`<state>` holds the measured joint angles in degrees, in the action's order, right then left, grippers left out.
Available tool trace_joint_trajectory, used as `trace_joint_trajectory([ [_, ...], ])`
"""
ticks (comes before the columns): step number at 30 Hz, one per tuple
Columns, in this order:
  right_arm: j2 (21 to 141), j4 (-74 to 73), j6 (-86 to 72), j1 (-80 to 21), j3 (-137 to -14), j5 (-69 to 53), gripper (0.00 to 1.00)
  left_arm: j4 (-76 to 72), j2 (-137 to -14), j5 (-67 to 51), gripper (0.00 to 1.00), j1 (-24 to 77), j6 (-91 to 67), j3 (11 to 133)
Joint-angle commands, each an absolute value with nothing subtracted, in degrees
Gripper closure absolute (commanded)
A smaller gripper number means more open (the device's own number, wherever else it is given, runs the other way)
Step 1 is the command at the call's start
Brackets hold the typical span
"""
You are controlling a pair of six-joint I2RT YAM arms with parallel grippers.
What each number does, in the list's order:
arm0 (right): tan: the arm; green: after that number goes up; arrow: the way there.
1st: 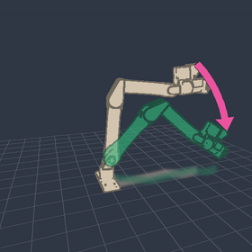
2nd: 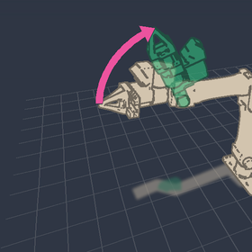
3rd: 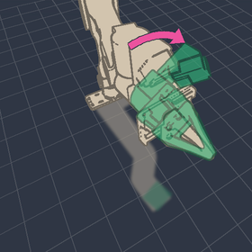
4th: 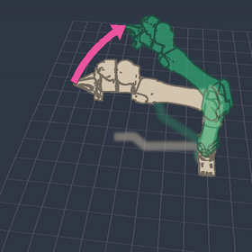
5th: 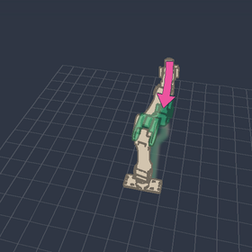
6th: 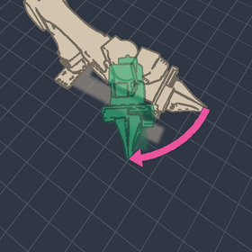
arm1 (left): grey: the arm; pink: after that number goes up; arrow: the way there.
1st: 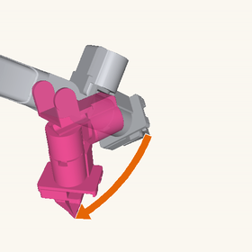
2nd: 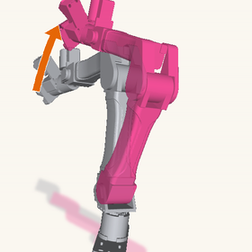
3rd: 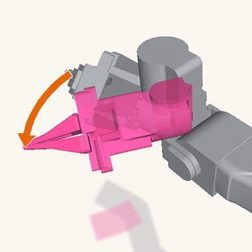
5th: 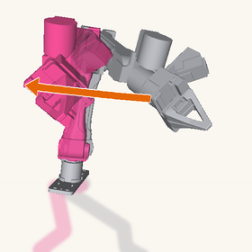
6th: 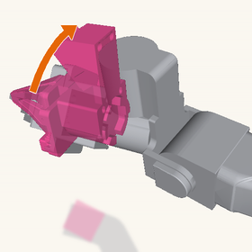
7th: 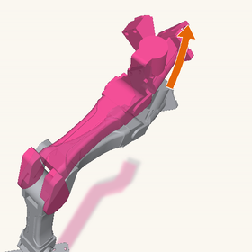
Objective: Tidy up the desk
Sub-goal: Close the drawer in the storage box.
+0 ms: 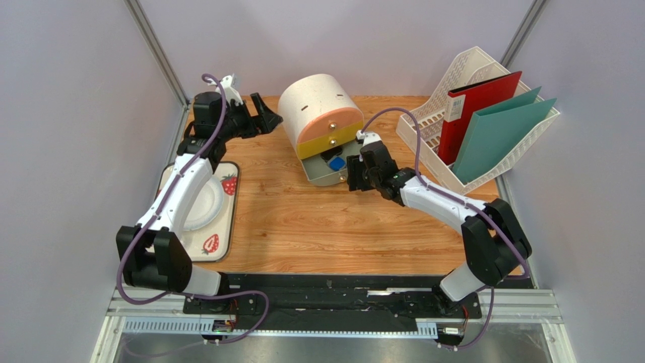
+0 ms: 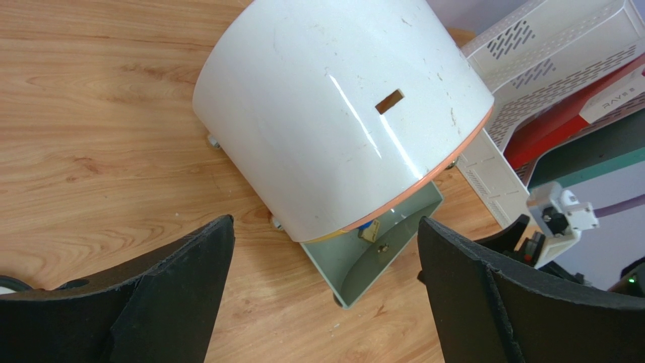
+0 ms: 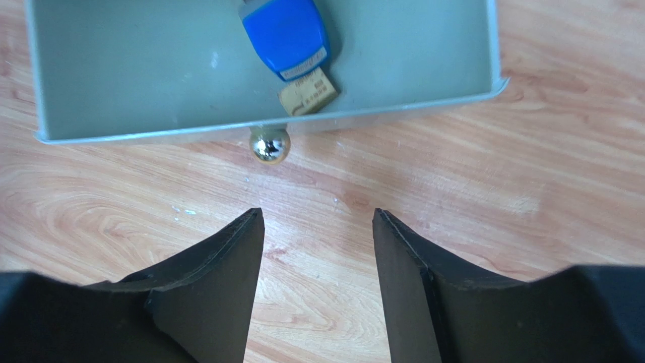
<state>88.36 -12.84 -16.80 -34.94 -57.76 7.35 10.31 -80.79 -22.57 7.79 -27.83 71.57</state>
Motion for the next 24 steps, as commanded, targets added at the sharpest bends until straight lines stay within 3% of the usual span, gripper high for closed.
trace_joint_trajectory([
  [1, 91.7, -5.7, -19.6, -34.9, -58.0, 5.5, 0.42, 9.7, -78.6, -22.2, 0.01, 7.9, -26.6, 70.8],
  [15, 108.7, 18.3, -20.3, -33.8, -67.6, 10.4, 0.36, 12.0, -78.1, -20.6, 0.01, 7.9, -25.3, 70.9],
  [24, 113.1, 27.3, -23.3, -33.5, -67.1, 10.4, 0.23, 11.3, -78.0, -20.5, 0.01, 7.9, -26.0, 69.5],
])
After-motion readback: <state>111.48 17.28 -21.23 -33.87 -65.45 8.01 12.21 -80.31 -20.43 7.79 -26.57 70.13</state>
